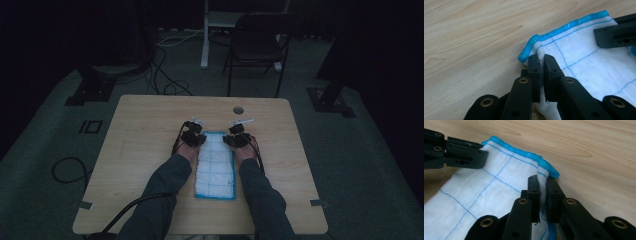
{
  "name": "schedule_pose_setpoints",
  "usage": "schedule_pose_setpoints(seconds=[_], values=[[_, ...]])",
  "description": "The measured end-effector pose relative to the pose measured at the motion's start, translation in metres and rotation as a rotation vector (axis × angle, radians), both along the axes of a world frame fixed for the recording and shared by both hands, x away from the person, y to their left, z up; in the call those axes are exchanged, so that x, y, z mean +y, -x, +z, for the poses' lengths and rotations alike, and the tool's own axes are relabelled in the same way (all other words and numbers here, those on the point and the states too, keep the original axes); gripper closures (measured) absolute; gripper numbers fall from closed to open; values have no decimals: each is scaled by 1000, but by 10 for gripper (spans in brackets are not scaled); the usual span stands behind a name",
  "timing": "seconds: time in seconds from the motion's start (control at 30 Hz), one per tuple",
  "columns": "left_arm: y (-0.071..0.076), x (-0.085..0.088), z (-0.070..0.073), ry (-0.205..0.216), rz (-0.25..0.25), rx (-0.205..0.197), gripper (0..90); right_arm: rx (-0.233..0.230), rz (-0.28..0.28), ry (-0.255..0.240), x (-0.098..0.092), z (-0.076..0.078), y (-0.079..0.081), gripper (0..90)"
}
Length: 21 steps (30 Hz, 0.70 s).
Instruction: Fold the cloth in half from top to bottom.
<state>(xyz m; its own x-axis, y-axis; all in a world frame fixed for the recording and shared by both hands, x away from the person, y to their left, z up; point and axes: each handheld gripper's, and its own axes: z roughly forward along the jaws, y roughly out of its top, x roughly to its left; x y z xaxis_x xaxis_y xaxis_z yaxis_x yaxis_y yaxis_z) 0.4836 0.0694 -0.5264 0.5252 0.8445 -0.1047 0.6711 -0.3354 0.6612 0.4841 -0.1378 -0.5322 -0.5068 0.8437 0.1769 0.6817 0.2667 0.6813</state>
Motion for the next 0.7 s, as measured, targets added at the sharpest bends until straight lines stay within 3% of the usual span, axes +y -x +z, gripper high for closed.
schedule_pose_setpoints(seconds=[0.7], values=[[9, 6, 34, 87, -35, -102, 861, -92, 25, -52, -12, 34, 10, 848]])
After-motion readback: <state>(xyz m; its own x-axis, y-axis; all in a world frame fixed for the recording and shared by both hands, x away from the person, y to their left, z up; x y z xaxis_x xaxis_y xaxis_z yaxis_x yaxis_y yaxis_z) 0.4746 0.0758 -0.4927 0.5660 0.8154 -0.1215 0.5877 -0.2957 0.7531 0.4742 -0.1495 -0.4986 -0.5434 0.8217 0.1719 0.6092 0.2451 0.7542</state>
